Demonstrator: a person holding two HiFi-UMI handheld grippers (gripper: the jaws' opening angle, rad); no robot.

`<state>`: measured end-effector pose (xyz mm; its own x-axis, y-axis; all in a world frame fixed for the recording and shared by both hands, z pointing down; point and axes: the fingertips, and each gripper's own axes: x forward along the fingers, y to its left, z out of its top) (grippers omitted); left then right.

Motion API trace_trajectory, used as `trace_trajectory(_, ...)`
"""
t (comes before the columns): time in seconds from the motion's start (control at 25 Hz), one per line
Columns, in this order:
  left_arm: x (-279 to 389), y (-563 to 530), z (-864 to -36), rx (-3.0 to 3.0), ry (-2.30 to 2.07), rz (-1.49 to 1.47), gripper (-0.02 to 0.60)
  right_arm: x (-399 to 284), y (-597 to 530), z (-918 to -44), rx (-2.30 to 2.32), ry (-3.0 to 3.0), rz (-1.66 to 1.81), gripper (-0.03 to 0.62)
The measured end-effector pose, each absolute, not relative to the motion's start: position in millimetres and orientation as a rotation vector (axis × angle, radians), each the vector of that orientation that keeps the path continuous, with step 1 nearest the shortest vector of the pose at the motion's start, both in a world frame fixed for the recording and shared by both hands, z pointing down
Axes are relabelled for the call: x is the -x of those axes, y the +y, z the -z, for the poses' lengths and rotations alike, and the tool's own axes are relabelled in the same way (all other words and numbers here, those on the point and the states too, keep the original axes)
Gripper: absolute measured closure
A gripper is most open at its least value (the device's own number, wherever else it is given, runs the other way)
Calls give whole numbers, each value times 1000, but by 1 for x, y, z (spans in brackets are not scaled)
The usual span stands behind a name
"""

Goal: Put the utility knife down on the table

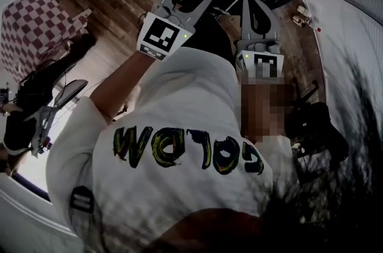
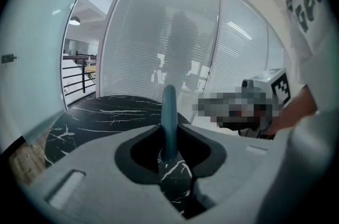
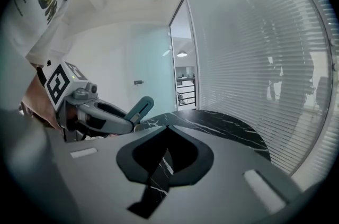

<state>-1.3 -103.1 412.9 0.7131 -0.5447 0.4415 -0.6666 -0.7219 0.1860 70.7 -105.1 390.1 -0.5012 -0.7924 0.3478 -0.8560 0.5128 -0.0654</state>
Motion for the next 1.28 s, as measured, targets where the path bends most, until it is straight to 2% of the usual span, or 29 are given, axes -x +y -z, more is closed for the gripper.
trace_trajectory(0.6,1,-113,-509,-2522,-923,-724,486,-94,-113,-487,-1410,-2388,-506,592)
trace_trajectory(1.28,-8,-110,-604,-2427,-865,-931,486,-86,-106,-560,-1385,-2347,-595,592)
